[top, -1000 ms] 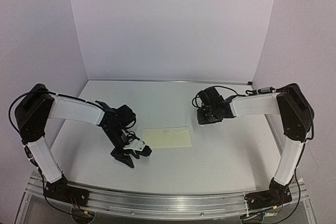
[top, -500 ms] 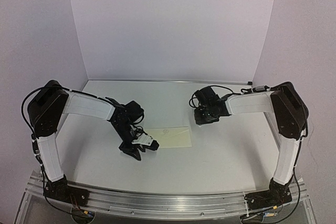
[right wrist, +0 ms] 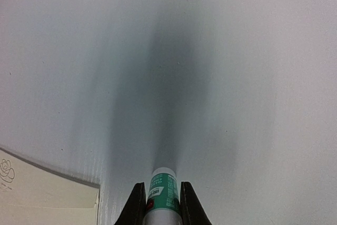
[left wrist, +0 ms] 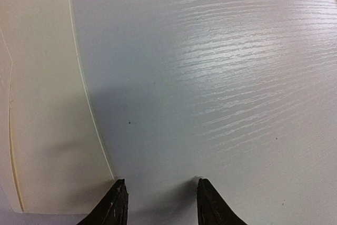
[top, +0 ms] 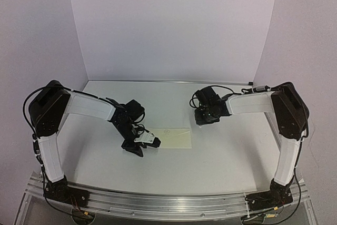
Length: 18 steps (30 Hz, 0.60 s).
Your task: Place the letter into the envelope and seal it
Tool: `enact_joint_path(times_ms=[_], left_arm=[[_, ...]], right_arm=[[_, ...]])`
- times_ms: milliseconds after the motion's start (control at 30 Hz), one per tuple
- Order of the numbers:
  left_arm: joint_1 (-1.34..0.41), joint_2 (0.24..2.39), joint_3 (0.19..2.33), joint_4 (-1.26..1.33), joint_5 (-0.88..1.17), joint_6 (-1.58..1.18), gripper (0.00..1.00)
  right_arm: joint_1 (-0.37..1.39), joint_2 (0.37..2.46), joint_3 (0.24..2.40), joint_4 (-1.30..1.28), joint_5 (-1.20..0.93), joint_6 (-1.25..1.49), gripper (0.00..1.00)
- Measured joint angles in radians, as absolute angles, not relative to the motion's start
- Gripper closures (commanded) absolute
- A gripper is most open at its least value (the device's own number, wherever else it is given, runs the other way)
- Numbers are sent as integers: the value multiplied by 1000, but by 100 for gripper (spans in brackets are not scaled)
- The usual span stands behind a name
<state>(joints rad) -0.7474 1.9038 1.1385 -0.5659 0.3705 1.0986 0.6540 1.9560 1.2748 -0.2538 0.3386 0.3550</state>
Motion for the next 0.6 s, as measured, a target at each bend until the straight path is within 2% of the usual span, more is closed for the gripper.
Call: enact_joint_path(times_ms=[167, 367, 600], left_arm=[[-739, 1904, 1139, -557, 366, 1094, 56], [-739, 1903, 1137, -558, 375, 1092, 55], [-739, 1888, 1126, -585, 410, 1091, 55]], right_arm=[[654, 1957, 1279, -262, 336, 358, 100], [654, 1964, 1289, -267, 335, 357, 89], [654, 1977, 1310, -278, 329, 356, 81]])
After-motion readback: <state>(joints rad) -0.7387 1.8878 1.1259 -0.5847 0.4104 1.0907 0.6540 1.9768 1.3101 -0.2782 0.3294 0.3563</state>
